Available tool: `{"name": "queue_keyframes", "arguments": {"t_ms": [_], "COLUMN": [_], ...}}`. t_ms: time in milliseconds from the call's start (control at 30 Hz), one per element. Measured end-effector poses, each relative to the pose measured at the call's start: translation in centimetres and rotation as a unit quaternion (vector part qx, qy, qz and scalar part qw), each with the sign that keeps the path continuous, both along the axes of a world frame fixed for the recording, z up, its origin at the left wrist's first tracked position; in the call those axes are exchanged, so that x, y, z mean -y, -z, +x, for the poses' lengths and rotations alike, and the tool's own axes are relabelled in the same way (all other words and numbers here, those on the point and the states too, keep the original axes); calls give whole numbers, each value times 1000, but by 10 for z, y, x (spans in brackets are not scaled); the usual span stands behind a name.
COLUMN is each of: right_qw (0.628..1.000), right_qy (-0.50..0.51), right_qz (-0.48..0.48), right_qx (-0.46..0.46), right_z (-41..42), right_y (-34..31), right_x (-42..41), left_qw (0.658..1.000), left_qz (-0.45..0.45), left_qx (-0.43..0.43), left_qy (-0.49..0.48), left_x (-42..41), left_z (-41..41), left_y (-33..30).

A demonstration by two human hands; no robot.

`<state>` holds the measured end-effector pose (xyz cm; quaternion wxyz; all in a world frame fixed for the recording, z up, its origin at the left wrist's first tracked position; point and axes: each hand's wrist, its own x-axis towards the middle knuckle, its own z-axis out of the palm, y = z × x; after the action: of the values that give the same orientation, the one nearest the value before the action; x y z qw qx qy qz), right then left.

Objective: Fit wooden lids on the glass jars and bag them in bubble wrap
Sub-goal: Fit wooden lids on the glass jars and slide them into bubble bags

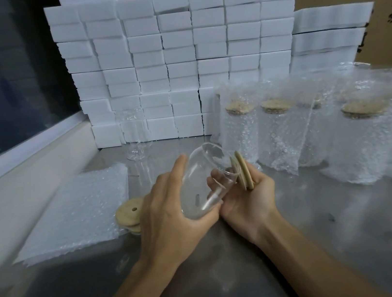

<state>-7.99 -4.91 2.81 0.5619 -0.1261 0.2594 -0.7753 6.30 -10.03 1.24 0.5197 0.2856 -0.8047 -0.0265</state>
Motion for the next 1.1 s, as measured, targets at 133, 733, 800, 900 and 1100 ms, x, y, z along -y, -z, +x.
{"name": "queue_keyframes", "arguments": {"t_ms": [133,733,800,900,1100], "right_qw": [1000,963,954,937,878], "right_qy": [7,116,132,154,233], "right_qz": [-5,70,73,48,-26], "right_qx": [20,-232,-261,-310,-419], "right_z": [-7,3,5,9,17], "right_y": [1,-6,-9,-12,-18], "right_x": [-1,2,1,1,-6], "left_qw": [997,969,972,979,993], "left_qz": [-35,-93,-77,-57,26], "left_qx": [44,203,202,181,115], "left_qy": [-44,-106,-92,-68,19], "left_x": [-4,-1,-2,-1,6], "left_z": [3,9,8,9,13], "left_y": [-4,-10,-10,-11,-14]}}
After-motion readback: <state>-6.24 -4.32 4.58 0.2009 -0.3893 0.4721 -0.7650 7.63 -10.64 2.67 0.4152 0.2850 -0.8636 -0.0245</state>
